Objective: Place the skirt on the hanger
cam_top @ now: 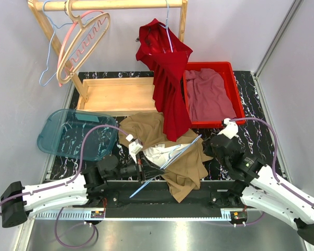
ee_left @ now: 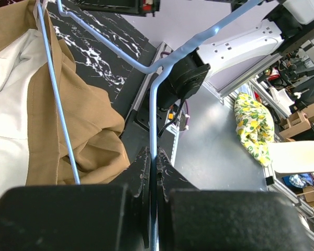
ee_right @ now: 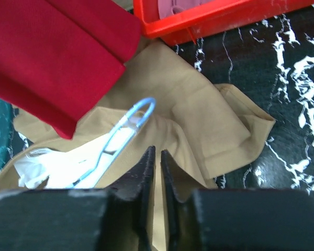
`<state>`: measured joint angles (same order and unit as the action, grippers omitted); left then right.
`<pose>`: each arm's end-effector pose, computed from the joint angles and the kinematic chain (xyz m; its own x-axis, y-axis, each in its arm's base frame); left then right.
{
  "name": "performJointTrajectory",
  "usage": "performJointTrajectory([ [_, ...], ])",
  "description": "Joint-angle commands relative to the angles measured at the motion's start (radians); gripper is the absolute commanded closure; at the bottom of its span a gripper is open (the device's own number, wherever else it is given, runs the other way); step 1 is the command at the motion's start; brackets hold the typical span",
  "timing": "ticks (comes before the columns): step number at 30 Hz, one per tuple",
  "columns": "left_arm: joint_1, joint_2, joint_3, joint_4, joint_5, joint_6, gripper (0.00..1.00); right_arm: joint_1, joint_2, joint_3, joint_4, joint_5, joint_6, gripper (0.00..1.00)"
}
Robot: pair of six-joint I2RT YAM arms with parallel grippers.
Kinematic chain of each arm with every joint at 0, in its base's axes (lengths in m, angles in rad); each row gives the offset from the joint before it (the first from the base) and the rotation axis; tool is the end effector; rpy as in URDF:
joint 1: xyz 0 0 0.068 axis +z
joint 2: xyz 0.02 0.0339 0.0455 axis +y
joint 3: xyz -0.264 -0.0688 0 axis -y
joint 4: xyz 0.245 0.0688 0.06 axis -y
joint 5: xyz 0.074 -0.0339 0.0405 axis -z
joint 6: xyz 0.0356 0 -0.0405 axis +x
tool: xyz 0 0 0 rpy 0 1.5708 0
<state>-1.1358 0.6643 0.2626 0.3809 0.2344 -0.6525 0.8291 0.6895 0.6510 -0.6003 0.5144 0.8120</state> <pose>0.0640 -0.1574 0.2334 -0.6020 -0.1060 -0.7915 0.7733 0.1698 -0.6109 0.1127 0.0971 0.2694 -0.5493 0.3356 -0.7652 0.0342 0.9241 0.3807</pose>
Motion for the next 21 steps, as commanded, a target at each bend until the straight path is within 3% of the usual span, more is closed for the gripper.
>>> performJointTrajectory([
  [1,-0.005,-0.035,0.029,0.027,0.002,0.005,1.0,-0.004,-0.004,-0.008,0.126,0.068,-0.036,0.91],
  [5,-0.005,-0.049,0.026,0.026,0.006,-0.001,1.0,-0.002,0.021,-0.016,0.183,0.075,-0.05,1.0],
  [16,-0.005,-0.066,0.027,0.032,0.034,-0.012,1.0,-0.005,0.076,-0.076,0.281,0.07,-0.045,1.0],
  [21,-0.005,-0.054,0.015,0.052,0.04,-0.016,1.0,-0.004,0.061,-0.167,0.454,0.076,-0.057,1.0],
])
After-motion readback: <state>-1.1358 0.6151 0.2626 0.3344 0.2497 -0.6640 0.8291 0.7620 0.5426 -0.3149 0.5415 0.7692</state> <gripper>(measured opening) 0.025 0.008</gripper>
